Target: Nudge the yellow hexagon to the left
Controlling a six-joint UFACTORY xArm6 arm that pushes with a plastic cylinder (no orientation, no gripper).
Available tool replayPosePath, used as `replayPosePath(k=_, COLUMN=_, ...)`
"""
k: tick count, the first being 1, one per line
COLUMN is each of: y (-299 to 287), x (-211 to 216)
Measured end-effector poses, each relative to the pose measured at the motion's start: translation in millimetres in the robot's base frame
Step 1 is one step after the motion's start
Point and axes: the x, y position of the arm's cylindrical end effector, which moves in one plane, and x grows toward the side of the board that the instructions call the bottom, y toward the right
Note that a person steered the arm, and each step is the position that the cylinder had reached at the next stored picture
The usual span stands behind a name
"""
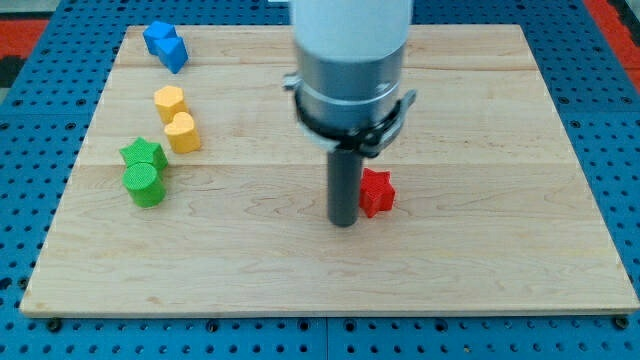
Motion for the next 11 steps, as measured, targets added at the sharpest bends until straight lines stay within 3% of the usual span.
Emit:
replayPosePath(k=1, y=48.5, x=10.5)
replayPosePath(k=2, y=22.8, x=14.2)
replayPosePath(k=3, y=-43.3, x=9.6)
replayPosePath(k=4, y=-50.5, x=-31.8)
replayPosePath(k=5, y=-82.8, x=-44.1)
replayPosePath(k=6, y=-93.1, x=-108.2)
replayPosePath(k=8, y=-198.4, x=-173.6)
replayPosePath(k=9, y=-202.3, x=-168.3)
replayPosePath(k=11, y=-221.0, x=-111.0)
